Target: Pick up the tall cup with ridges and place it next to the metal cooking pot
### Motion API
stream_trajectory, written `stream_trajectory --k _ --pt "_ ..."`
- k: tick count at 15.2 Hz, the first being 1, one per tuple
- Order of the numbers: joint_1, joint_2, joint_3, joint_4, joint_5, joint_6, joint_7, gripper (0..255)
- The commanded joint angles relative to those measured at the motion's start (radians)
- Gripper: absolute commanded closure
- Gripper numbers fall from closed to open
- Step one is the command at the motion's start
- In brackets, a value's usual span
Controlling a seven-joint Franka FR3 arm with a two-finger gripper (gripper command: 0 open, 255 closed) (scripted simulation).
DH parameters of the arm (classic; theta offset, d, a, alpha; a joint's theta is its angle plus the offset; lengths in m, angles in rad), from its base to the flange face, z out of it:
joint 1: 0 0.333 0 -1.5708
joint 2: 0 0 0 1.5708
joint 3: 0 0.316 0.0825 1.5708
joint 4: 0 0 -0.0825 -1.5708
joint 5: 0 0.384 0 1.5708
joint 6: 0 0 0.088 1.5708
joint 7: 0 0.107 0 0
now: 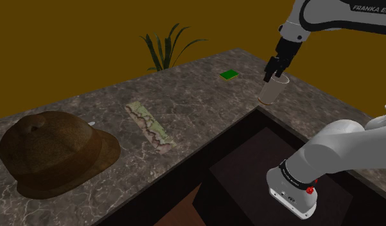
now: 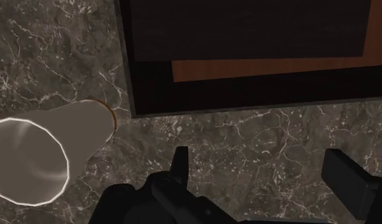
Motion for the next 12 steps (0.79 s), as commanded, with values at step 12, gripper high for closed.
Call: stream_trajectory --k 12 --pt "-0.093 0.325 -0.179 0.084 -0.177 0.243 -0.185 0"
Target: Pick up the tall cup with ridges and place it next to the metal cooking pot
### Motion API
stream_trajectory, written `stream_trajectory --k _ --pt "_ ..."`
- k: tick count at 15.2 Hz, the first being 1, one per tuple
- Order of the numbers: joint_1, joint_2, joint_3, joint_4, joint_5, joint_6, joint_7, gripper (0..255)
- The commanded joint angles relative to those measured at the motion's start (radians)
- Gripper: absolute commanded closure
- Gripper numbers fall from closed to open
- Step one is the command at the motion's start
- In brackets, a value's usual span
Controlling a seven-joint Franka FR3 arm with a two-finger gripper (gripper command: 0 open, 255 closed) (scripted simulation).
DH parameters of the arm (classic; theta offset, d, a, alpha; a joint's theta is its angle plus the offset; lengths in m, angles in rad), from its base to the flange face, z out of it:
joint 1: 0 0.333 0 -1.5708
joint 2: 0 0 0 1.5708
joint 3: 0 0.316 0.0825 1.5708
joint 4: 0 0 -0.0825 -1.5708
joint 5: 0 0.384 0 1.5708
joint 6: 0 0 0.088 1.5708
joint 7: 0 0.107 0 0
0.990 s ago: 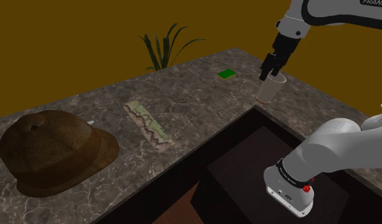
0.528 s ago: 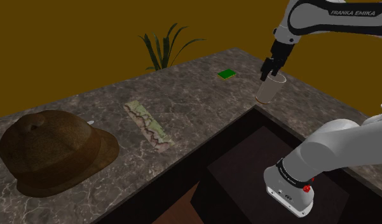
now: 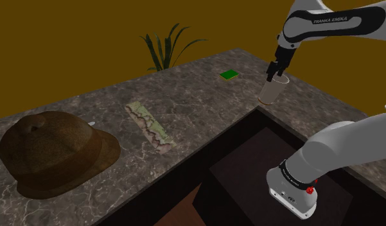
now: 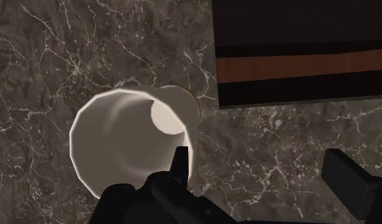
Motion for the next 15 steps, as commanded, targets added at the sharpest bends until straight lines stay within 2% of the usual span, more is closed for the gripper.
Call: stream_trajectory --k 1,3,10,15 --pt "-0.010 0.064 -0.026 0.027 -0.017 0.041 -0.026 0" --pt "-0.020 0.117 -0.049 0.054 -0.029 0.071 -0.050 0" --pt "-0.028 0.146 -0.066 -0.016 -0.038 0.170 -0.050 0" --pt "-0.028 0.149 -0.067 -0.021 -0.038 0.178 -0.050 0"
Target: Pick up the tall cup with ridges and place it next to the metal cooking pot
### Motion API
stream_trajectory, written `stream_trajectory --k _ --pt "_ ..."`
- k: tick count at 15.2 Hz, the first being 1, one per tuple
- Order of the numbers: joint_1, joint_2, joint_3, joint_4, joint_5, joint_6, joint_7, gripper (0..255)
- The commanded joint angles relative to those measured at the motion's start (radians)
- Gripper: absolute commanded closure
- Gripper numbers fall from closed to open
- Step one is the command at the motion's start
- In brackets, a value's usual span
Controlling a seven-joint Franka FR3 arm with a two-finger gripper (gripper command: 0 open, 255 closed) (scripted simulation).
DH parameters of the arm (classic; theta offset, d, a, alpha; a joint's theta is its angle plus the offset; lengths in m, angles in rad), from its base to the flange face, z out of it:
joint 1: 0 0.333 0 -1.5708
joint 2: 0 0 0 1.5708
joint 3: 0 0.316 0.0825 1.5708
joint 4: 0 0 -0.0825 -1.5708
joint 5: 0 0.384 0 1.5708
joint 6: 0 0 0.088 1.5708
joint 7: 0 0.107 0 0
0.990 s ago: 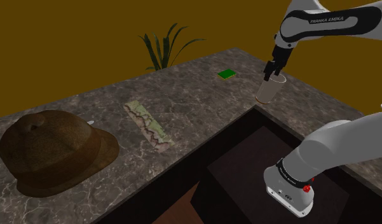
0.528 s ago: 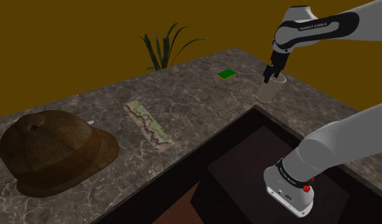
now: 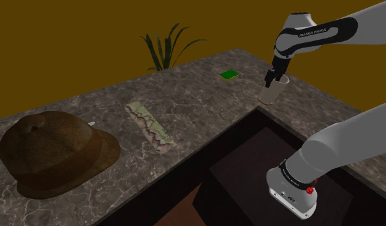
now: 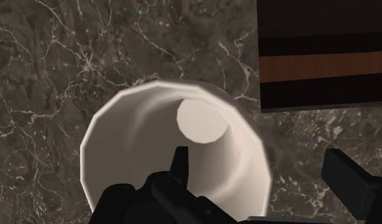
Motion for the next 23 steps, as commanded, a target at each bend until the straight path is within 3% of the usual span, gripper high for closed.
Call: stream_trajectory --k 1,3,4,13,23 --pt "0.000 0.000 0.000 0.000 0.000 0.001 0.000 0" --pt "0.000 0.000 0.000 0.000 0.000 0.001 0.000 0" --pt "0.000 0.000 0.000 0.000 0.000 0.001 0.000 255" --pt "0.000 0.000 0.000 0.000 0.000 0.001 0.000 255" --pt "0.003 -0.050 0.017 0.092 0.005 -0.141 -0.011 255"
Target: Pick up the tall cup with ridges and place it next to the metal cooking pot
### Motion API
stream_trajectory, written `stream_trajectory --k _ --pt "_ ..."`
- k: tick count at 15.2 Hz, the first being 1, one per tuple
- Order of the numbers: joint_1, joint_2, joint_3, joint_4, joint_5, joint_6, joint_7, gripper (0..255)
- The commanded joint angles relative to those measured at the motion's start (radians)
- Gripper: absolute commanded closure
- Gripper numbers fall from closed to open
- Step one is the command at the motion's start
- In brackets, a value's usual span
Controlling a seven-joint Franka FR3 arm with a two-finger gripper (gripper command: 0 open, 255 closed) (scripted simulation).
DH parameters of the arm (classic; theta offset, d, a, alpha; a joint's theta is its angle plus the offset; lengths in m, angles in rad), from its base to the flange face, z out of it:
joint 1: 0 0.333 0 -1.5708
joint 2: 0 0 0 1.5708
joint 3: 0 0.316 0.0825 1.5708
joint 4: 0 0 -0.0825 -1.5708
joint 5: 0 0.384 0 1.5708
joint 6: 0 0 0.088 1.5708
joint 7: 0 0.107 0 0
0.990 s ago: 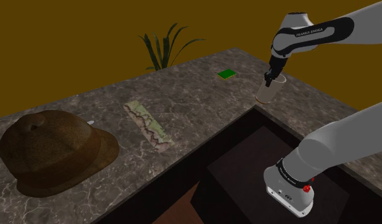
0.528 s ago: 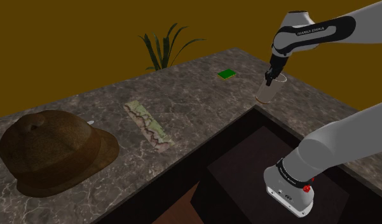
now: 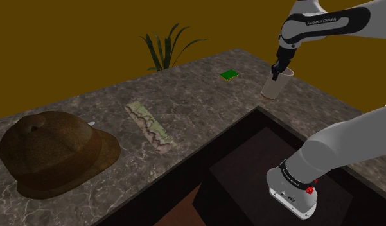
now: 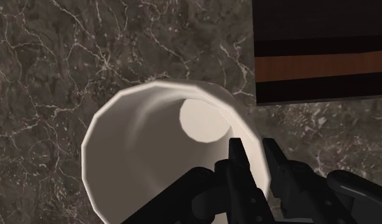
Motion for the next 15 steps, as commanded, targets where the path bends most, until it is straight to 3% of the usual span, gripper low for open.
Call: stream_trajectory --k 1,15 --pt "0.000 -0.011 0.003 0.018 0.000 -0.028 -0.003 255" --pt "0.006 -0.037 0.023 0.183 0.013 -0.218 -0.025 255"
